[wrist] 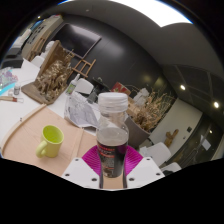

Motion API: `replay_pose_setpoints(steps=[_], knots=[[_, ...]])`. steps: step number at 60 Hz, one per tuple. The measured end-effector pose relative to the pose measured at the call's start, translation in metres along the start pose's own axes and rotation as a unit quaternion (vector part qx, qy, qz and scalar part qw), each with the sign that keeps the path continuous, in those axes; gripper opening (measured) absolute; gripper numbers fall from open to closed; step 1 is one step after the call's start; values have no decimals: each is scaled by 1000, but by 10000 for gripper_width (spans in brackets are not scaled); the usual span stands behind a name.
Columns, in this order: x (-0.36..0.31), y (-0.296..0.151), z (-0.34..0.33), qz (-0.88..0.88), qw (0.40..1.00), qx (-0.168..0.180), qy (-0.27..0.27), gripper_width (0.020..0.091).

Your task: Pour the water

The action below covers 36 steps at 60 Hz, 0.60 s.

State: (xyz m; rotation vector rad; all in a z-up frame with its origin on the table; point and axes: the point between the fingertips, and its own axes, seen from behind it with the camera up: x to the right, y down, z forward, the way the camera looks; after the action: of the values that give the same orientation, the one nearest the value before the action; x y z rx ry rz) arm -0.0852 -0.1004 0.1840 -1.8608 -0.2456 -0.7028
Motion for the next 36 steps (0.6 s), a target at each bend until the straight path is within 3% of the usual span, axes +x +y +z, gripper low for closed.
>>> replay_pose_setpoints(steps=[9,21,36], knots=[[13,-29,33,-195,979,42,50,256],[-19,-50,65,-428,894,106,86,255],[-48,-52,82,-569,802,142,109,257]])
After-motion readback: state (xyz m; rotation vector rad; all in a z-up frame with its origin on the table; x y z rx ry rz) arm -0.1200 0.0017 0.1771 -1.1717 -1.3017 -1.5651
